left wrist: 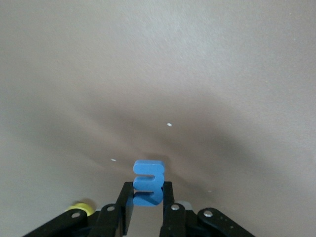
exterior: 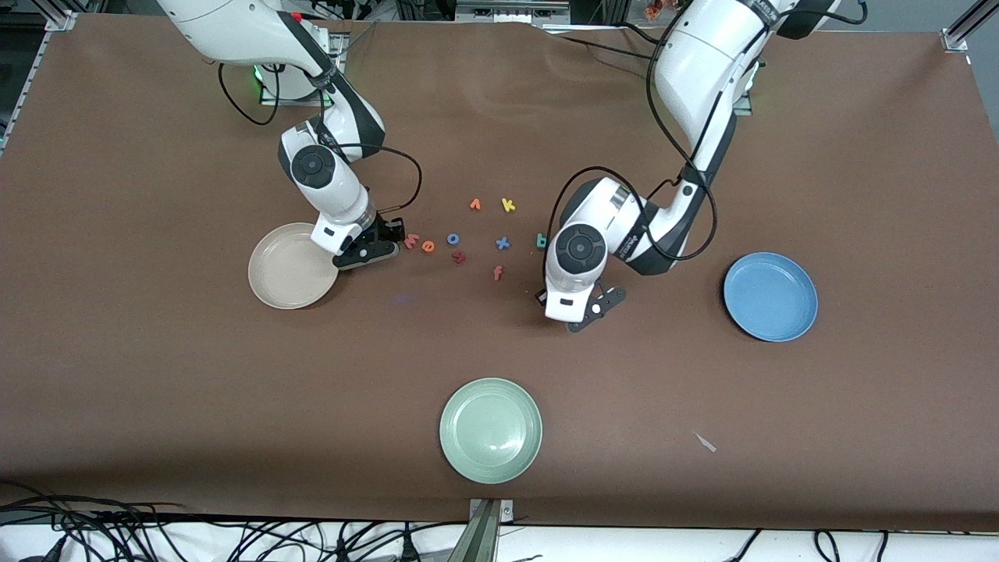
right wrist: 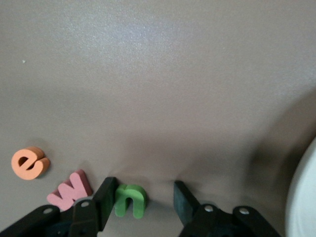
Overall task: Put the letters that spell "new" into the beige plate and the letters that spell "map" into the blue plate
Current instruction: 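Grasp the blue letter with the left gripper while the right gripper grasps green n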
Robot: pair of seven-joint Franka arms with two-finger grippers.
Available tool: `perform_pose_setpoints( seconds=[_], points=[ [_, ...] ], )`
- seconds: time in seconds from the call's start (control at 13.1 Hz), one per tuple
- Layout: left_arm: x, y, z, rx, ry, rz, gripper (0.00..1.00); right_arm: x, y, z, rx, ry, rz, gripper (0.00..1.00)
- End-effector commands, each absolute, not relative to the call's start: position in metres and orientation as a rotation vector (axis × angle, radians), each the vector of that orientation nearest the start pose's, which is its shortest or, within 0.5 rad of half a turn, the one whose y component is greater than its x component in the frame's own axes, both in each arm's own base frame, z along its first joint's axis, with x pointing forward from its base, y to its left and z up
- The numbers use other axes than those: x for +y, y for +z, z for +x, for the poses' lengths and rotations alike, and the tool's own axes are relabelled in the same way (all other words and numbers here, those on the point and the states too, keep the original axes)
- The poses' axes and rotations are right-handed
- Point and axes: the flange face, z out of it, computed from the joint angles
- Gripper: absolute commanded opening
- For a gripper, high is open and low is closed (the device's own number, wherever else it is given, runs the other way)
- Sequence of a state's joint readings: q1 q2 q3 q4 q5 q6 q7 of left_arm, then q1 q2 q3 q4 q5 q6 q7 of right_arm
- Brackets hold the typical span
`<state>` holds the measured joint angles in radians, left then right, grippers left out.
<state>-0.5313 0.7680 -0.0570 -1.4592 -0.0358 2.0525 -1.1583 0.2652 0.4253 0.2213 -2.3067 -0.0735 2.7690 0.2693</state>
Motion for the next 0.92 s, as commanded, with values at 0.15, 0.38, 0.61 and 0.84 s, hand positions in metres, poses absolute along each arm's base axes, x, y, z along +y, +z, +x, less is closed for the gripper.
perform_pose_setpoints(
  seconds=[0.15,0.38,0.61,0.84],
  points=[
    [-0.322,0.259,0.605,-0.629,0.398,-2.891,0.18,0.253,0.169,0.456,-0.420,-0.045,-3.038,0.46],
    [-0.262,0.267,0.617,-0.502,0.489,-2.902,0.19,0.253,0.169,0.455,-0.426,-0.043,-3.039,0.45],
    [-0.193,0.285,0.623,-0.380,0.491,-2.926,0.19,0.252,0.171,0.455,-0.427,-0.038,-3.042,0.36],
    [-0.116,0.298,0.615,-0.270,0.491,-2.989,0.19,0.252,0.172,0.455,-0.432,-0.038,-3.042,0.19]
  ],
)
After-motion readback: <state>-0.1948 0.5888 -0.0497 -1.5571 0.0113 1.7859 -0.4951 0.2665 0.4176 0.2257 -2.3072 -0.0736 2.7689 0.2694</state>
